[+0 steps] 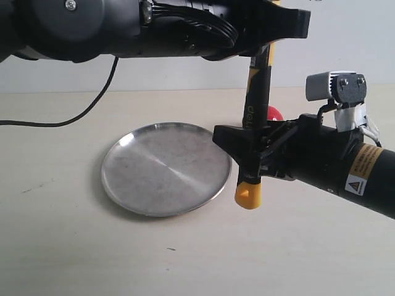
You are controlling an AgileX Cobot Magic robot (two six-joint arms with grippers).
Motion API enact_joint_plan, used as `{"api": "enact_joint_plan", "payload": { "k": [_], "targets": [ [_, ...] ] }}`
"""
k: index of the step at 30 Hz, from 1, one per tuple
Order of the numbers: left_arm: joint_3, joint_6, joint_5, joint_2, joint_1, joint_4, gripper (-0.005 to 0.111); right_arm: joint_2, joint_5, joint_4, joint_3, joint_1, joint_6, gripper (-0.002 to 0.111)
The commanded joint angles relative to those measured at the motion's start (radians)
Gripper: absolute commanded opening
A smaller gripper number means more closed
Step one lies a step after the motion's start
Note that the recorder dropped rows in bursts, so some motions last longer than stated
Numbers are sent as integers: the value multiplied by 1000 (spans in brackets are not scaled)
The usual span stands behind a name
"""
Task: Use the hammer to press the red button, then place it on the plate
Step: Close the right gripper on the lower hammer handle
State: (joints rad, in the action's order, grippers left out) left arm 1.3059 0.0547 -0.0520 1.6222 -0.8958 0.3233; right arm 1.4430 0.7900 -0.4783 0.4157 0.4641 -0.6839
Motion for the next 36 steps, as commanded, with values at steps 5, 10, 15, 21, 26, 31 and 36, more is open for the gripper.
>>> {"api": "enact_joint_plan", "payload": {
  "k": [5,10,15,21,26,31,36],
  "targets": [
    [9,-5,62,-22,-1,3,0,6,13,9,21,2,1,52],
    [9,-5,62,-22,-1,3,0,6,13,9,21,2,-1,28],
    [9,-5,62,-22,-1,3,0,6,16,9,21,2,-1,0],
    [9,-3,38,-22,-1,-11,9,6,16,25,21,2,-7,0],
    [9,7,29,-22,-1,-55,54,6,28,62,21,2,-20,0],
    [9,115,-55,-24,0,-61,62,6,18,149,21,2,-16,0],
    [9,123,-215,-61,10,-98,29,-29,-37,315,21,2,119,0]
  ]
}}
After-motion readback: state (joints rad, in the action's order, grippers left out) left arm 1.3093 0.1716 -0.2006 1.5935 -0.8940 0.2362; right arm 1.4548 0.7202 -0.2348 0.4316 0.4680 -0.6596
